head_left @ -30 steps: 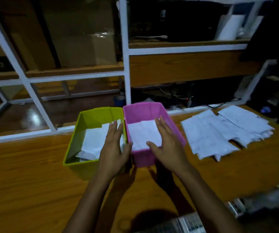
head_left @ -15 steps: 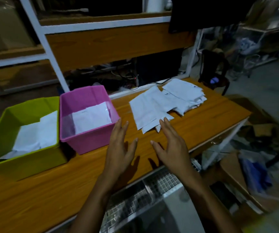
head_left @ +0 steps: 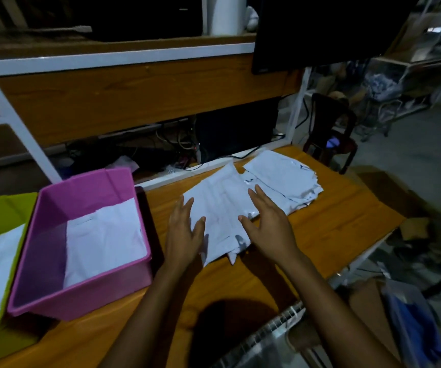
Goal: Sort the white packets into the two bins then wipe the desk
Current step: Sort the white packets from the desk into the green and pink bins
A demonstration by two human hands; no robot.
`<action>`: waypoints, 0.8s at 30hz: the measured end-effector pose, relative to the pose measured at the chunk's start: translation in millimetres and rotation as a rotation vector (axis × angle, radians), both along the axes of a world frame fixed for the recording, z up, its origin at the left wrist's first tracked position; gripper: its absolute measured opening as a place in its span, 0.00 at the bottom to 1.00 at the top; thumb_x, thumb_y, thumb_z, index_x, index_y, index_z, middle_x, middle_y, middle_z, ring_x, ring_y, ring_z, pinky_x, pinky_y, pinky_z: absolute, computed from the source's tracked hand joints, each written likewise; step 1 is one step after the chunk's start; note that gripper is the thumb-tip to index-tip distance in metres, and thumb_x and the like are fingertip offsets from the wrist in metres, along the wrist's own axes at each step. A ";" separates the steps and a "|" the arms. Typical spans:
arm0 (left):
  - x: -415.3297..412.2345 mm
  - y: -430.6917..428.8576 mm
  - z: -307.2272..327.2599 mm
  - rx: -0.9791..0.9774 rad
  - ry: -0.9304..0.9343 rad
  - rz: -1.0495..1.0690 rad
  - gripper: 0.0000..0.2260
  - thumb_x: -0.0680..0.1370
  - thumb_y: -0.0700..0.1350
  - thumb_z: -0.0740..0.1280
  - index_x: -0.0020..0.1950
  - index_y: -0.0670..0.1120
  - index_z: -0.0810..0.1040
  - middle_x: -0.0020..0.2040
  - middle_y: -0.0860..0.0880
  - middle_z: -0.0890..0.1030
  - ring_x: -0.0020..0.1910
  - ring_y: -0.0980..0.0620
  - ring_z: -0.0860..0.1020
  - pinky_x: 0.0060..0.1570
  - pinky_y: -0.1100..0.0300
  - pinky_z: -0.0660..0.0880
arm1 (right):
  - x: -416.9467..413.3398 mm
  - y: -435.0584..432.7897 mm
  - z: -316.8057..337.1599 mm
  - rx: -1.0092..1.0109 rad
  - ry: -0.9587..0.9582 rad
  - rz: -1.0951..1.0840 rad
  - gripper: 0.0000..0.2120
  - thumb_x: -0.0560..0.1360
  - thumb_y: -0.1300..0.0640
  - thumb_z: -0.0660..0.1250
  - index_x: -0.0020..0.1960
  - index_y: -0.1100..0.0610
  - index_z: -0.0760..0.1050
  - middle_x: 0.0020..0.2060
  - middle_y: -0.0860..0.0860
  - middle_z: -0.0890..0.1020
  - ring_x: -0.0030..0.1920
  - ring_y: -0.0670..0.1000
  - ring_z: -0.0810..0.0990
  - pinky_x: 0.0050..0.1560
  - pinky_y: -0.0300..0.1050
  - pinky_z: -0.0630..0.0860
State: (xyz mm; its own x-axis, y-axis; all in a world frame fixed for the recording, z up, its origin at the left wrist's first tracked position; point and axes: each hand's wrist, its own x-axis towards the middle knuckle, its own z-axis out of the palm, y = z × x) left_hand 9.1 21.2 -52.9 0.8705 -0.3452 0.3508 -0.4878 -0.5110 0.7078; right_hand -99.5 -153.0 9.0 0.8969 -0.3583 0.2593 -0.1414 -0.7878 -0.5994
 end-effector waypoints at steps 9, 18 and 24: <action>63.2 -62.6 -38.2 0.108 0.130 0.181 0.25 0.82 0.53 0.57 0.76 0.45 0.61 0.78 0.44 0.57 0.78 0.45 0.51 0.74 0.49 0.54 | 96.5 -97.1 -22.6 -0.101 0.111 -0.006 0.27 0.78 0.52 0.64 0.75 0.56 0.62 0.75 0.55 0.63 0.74 0.55 0.61 0.71 0.51 0.63; 91.6 -98.5 -67.9 0.260 0.350 0.351 0.30 0.78 0.65 0.54 0.78 0.53 0.57 0.77 0.37 0.55 0.74 0.34 0.54 0.71 0.42 0.57 | 176.3 -220.8 -67.3 -0.590 0.427 0.033 0.27 0.78 0.48 0.60 0.75 0.50 0.59 0.77 0.54 0.55 0.78 0.57 0.48 0.71 0.68 0.49; 105.3 -92.1 -83.1 0.315 0.351 0.472 0.31 0.73 0.66 0.52 0.74 0.56 0.65 0.66 0.36 0.73 0.70 0.37 0.62 0.65 0.47 0.60 | 188.8 -249.8 -92.6 -0.613 0.482 0.135 0.26 0.80 0.47 0.57 0.76 0.48 0.58 0.78 0.53 0.55 0.77 0.56 0.55 0.72 0.59 0.57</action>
State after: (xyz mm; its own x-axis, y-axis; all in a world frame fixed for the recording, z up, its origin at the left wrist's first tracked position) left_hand 114.5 -70.9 -136.0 0.9974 0.0615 -0.0361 0.0712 -0.8213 0.5660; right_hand 89.3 -402.8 -83.6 0.9861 -0.1575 -0.0531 -0.1549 -0.9867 0.0497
